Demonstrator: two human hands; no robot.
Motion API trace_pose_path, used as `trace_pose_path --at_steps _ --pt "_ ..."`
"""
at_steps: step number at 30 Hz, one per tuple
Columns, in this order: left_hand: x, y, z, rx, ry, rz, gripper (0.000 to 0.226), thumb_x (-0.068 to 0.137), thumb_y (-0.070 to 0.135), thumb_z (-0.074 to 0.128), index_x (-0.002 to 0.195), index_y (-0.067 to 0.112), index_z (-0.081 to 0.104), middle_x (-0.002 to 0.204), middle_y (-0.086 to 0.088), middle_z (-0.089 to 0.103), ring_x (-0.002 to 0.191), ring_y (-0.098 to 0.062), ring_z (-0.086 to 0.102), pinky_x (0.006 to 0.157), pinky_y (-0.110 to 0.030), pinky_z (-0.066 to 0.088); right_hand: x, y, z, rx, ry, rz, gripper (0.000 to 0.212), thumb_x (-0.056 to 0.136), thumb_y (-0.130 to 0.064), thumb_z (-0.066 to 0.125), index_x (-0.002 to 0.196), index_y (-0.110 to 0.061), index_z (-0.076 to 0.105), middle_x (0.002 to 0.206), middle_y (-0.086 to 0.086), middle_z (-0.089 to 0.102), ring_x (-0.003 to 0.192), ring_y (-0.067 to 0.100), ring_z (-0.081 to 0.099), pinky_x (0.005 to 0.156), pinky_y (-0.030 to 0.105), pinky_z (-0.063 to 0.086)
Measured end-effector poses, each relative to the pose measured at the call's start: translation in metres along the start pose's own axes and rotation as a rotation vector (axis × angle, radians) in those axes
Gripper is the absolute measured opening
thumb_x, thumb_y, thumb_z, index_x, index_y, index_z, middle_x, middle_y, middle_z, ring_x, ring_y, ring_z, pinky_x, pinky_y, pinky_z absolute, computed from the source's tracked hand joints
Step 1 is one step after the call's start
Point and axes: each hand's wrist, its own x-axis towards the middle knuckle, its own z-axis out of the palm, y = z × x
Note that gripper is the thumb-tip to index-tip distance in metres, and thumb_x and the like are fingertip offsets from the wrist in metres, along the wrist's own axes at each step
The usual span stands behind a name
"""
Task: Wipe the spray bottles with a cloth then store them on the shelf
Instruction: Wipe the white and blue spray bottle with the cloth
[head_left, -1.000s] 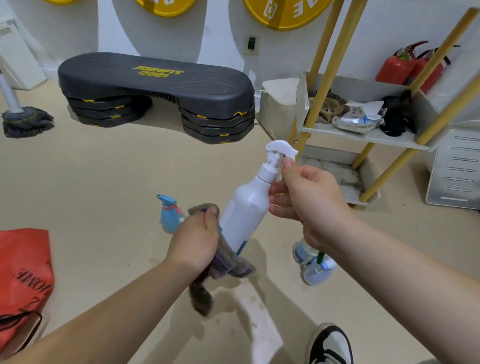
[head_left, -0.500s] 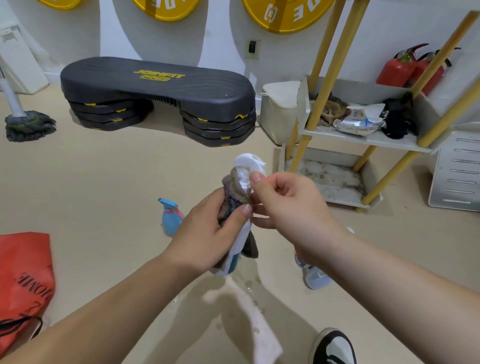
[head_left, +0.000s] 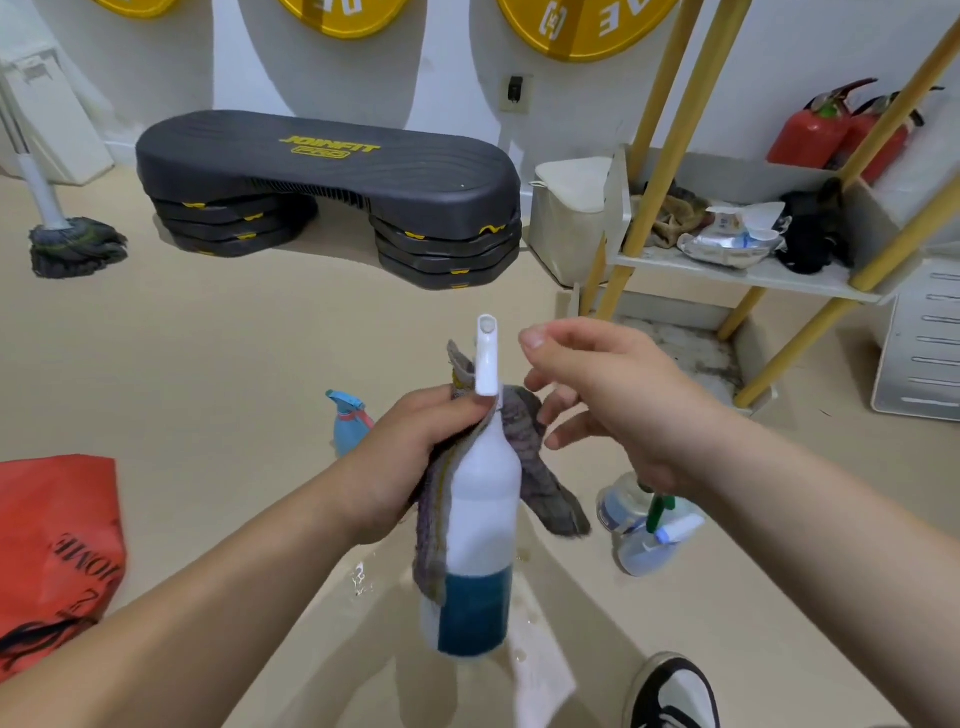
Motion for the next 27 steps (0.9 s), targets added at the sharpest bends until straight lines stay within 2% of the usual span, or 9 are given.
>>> trace_pose_path --at_steps 1,4,6,9,14,19,22,25,27 --pt "0.0 -0.001 0.0 -0.084 -0.073 -0.054 0.057 0.087 0.042 0.065 0.12 -0.005 0.068 0.112 -0.028 0.071 0.101 -0.031 0.067 0.091 -0.04 0.048 0.001 0.003 -0.003 -0.018 -0.074 -0.002 0.024 0.102 -0.034 0.063 0.112 -0.015 0.072 0.096 0.008 0.064 0.067 0.018 0.057 0.059 0.037 0.052" --pt "-0.003 -0.001 0.006 -0.298 -0.246 -0.158 0.042 0.09 0.037 0.058 0.11 0.007 0.08 0.105 -0.016 0.075 0.092 -0.025 0.073 0.08 -0.031 0.058 -0.001 0.011 -0.005 0.013 -0.25 0.003 0.033 0.105 -0.036 0.057 0.114 -0.009 0.074 0.09 0.001 0.06 0.061 0.012 0.044 0.054 0.027 0.037" --pt "-0.003 0.001 0.009 -0.368 -0.259 -0.176 0.041 0.089 0.038 0.059 0.107 0.008 0.081 0.104 -0.014 0.076 0.089 -0.024 0.074 0.076 -0.03 0.06 -0.001 0.013 -0.006 0.031 -0.252 -0.025 0.036 0.106 -0.037 0.055 0.115 -0.005 0.071 0.086 0.001 0.056 0.06 0.011 0.041 0.054 0.025 0.033" --pt "0.001 0.001 0.011 -0.362 -0.256 -0.171 0.047 0.094 0.048 0.061 0.119 0.011 0.077 0.115 -0.012 0.074 0.099 -0.025 0.072 0.087 -0.034 0.058 0.001 0.013 -0.006 -0.028 -0.117 -0.119 0.027 0.104 -0.036 0.058 0.097 -0.013 0.07 0.081 0.001 0.056 0.063 0.01 0.044 0.058 0.026 0.033" --pt "0.004 -0.005 0.018 -0.001 -0.094 -0.068 0.059 0.101 0.062 0.05 0.125 0.013 0.072 0.121 -0.015 0.076 0.113 -0.032 0.073 0.105 -0.048 0.052 0.007 0.017 0.002 -0.142 0.145 -0.191 0.035 0.097 -0.039 0.068 0.088 -0.006 0.059 0.072 0.001 0.055 0.055 0.007 0.044 0.053 0.02 0.036" --pt "0.001 -0.042 0.047 0.467 0.3 0.282 0.017 0.099 0.046 0.062 0.095 0.03 0.061 0.089 0.0 0.068 0.086 -0.02 0.065 0.075 -0.04 0.053 0.009 0.016 0.007 -0.363 0.278 -0.287 0.033 0.094 -0.039 0.071 0.079 -0.013 0.055 0.062 -0.007 0.049 0.053 0.007 0.042 0.053 0.023 0.035" --pt "0.002 -0.048 0.049 0.491 0.321 0.335 0.01 0.104 0.042 0.057 0.099 0.034 0.059 0.097 0.001 0.064 0.088 -0.013 0.063 0.076 -0.036 0.052 0.007 0.014 0.011 -0.443 0.315 -0.342 0.034 0.094 -0.037 0.069 0.078 -0.013 0.052 0.064 -0.006 0.049 0.058 0.01 0.043 0.055 0.027 0.034" --pt "0.006 -0.044 0.039 0.242 0.308 0.178 0.023 0.109 0.044 0.047 0.112 0.03 0.066 0.111 0.004 0.074 0.102 -0.008 0.071 0.093 -0.034 0.056 0.009 0.012 0.008 -0.383 0.353 -0.365 0.036 0.096 -0.036 0.068 0.082 -0.007 0.052 0.066 0.001 0.05 0.059 0.016 0.045 0.056 0.033 0.038" --pt "0.007 -0.045 0.033 0.062 0.252 -0.004 0.03 0.111 0.044 0.043 0.12 0.032 0.069 0.113 0.013 0.078 0.102 0.0 0.073 0.088 -0.026 0.054 0.012 0.012 0.002 -0.274 0.374 -0.366 0.039 0.095 -0.04 0.067 0.087 -0.004 0.053 0.074 0.017 0.06 0.068 0.032 0.06 0.063 0.045 0.054"
